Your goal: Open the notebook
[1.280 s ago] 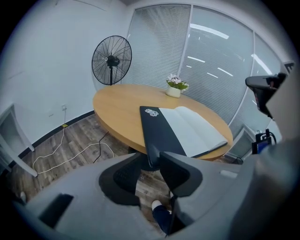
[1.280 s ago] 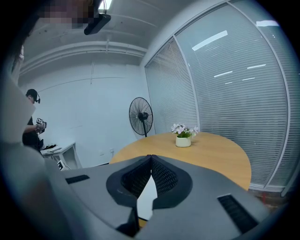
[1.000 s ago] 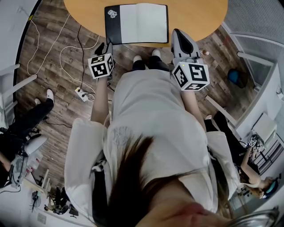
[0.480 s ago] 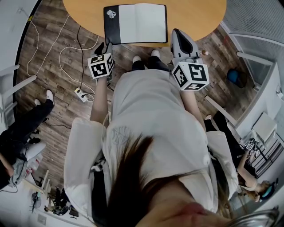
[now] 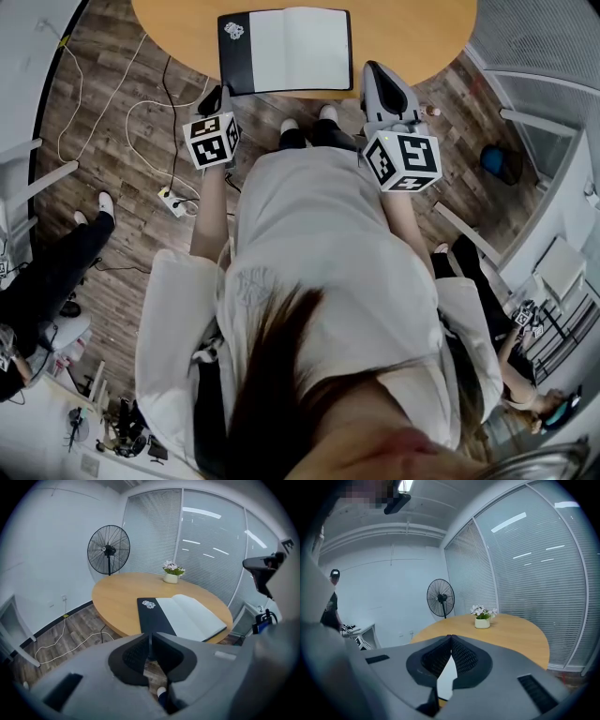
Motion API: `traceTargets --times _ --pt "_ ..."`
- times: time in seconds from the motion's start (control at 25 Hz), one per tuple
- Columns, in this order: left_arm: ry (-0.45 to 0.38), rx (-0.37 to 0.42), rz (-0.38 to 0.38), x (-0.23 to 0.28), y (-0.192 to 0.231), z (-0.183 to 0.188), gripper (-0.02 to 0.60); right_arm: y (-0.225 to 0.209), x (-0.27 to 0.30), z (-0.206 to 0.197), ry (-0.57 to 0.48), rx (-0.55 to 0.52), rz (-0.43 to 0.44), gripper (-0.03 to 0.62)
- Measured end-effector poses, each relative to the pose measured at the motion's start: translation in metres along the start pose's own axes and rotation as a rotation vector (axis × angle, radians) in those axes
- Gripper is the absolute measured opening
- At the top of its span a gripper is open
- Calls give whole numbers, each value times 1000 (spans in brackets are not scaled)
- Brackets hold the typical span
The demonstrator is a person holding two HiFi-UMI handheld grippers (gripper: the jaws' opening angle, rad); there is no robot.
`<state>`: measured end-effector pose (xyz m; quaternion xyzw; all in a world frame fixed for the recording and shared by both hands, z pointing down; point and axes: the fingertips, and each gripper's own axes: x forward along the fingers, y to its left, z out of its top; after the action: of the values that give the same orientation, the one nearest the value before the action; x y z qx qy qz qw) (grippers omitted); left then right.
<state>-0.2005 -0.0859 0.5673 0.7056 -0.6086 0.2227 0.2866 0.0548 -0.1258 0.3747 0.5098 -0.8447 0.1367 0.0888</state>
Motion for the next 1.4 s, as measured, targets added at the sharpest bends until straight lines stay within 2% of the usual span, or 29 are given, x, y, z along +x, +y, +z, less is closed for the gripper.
traceTargets --times 0.12,0.68,1.12,1.4 --pt "-47 18 9 -7 -2 16 19 0 -1 2 -6 -2 1 2" --pt "-300 98 20 -47 -13 115 17 6 1 24 -55 -15 12 2" --pt "-503 164 -22 -88 -43 192 17 9 3 53 -112 -23 23 2" --pt "-598 195 -58 -113 -66 227 17 12 2 73 -147 -35 35 2"
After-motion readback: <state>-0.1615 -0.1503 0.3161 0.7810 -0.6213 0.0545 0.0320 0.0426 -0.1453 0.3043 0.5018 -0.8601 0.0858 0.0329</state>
